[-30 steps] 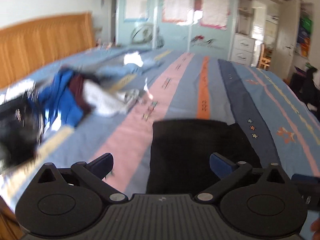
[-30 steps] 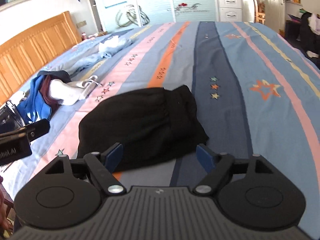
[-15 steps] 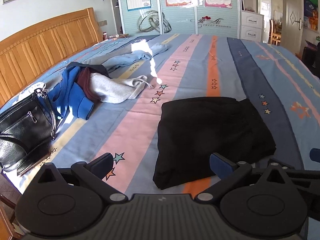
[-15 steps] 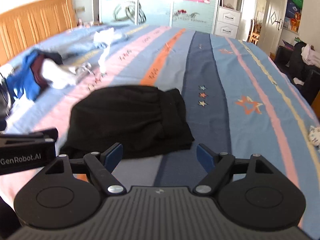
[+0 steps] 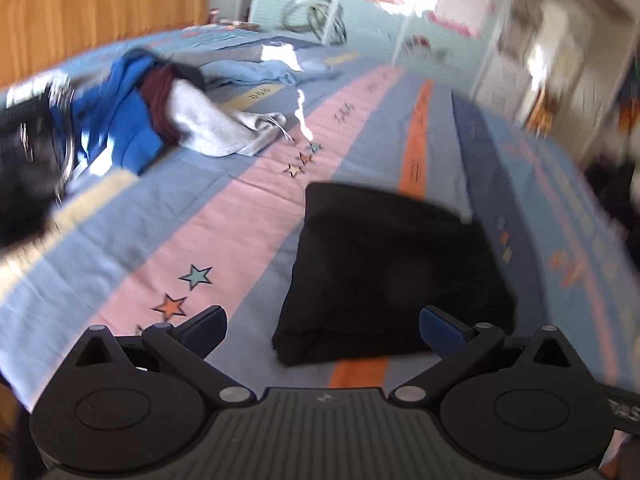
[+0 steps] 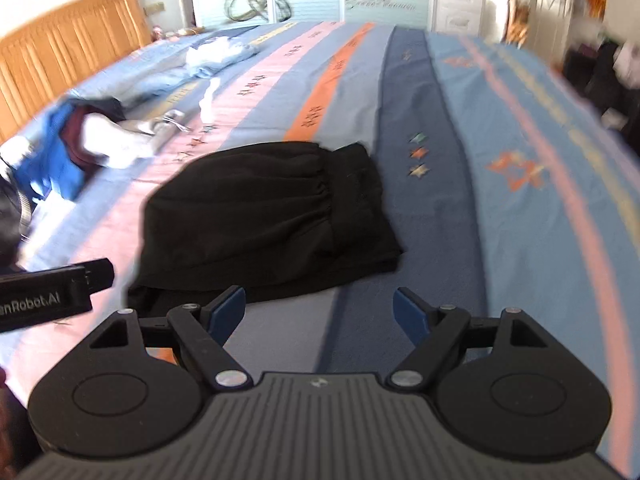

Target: Fold clothes

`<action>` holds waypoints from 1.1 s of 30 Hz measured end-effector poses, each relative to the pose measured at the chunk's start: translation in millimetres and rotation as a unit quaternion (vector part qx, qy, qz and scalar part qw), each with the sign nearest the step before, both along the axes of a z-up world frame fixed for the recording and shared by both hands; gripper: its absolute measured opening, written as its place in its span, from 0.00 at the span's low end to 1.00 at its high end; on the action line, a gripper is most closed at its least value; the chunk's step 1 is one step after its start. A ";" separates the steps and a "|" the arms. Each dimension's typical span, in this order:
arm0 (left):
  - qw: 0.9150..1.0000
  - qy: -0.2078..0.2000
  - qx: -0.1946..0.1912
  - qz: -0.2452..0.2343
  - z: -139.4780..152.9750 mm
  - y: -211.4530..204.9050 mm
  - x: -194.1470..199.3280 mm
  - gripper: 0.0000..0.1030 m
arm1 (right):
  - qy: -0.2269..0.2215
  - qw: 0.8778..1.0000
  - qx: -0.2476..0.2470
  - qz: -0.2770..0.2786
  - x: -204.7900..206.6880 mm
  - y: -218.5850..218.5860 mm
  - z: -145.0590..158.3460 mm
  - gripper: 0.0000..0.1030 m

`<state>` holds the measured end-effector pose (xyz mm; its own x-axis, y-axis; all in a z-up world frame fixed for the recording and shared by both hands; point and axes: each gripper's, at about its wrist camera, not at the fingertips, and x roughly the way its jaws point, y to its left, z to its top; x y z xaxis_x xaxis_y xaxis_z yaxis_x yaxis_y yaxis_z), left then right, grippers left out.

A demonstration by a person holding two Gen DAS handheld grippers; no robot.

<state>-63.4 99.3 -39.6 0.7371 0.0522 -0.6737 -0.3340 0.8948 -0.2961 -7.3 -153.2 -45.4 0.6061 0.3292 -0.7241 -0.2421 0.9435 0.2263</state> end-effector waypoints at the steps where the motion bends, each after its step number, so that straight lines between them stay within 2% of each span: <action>1: 0.998 -0.017 -0.045 0.036 -7.6 19.9 -5.0 0.99 | 0.025 0.998 0.066 -0.002 5.2 -17.2 -6.4 0.80; 3: 0.986 -0.006 -0.126 0.105 -25.8 52.6 -6.4 0.99 | 0.068 0.980 0.183 -0.019 14.9 -51.4 -19.7 0.80; 4: 0.985 0.010 -0.137 0.102 -32.0 59.5 -0.5 0.99 | 0.082 0.970 0.225 -0.044 18.8 -68.2 -27.0 0.80; 5: 0.989 0.015 -0.123 0.086 -33.8 58.9 6.5 0.99 | 0.086 0.964 0.243 -0.063 21.9 -80.7 -31.6 0.80; 7: 0.994 0.018 -0.096 0.056 -35.3 56.1 19.9 0.99 | 0.078 0.962 0.244 -0.090 26.9 -96.5 -35.8 0.80; 9: 0.996 0.012 -0.085 0.027 -36.6 57.2 34.9 0.99 | 0.074 0.960 0.253 -0.093 34.8 -103.6 -38.4 0.80; 12: 0.998 0.022 -0.054 0.022 -43.0 69.2 56.1 0.99 | 0.066 0.955 0.271 -0.101 50.0 -111.1 -41.4 0.82; 14: 0.998 0.023 -0.058 0.025 -52.1 80.4 68.4 0.99 | 0.059 0.958 0.265 -0.093 63.1 -110.8 -42.1 0.86; 17: 0.995 0.045 -0.090 0.019 -73.8 95.3 88.2 0.99 | 0.052 0.963 0.252 -0.083 88.7 -108.5 -47.4 0.86; 22: 0.986 0.059 -0.153 0.001 -101.7 107.4 113.7 0.99 | 0.079 0.963 0.251 -0.059 140.3 -98.6 -69.1 0.87; 31: 0.984 0.048 -0.160 -0.066 -112.2 106.1 150.2 0.99 | 0.123 0.960 0.249 -0.029 204.8 -89.9 -105.9 0.87; 33: 0.983 0.049 -0.157 -0.080 -112.6 104.2 156.0 0.99 | 0.125 0.957 0.260 -0.017 211.0 -87.0 -111.2 0.90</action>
<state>92.6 203.4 -152.2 0.6495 -0.2812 -0.7065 -0.2380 0.8073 -0.5401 203.7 -240.2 -156.6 0.4517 0.6677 -0.5917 -0.0899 0.6939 0.7144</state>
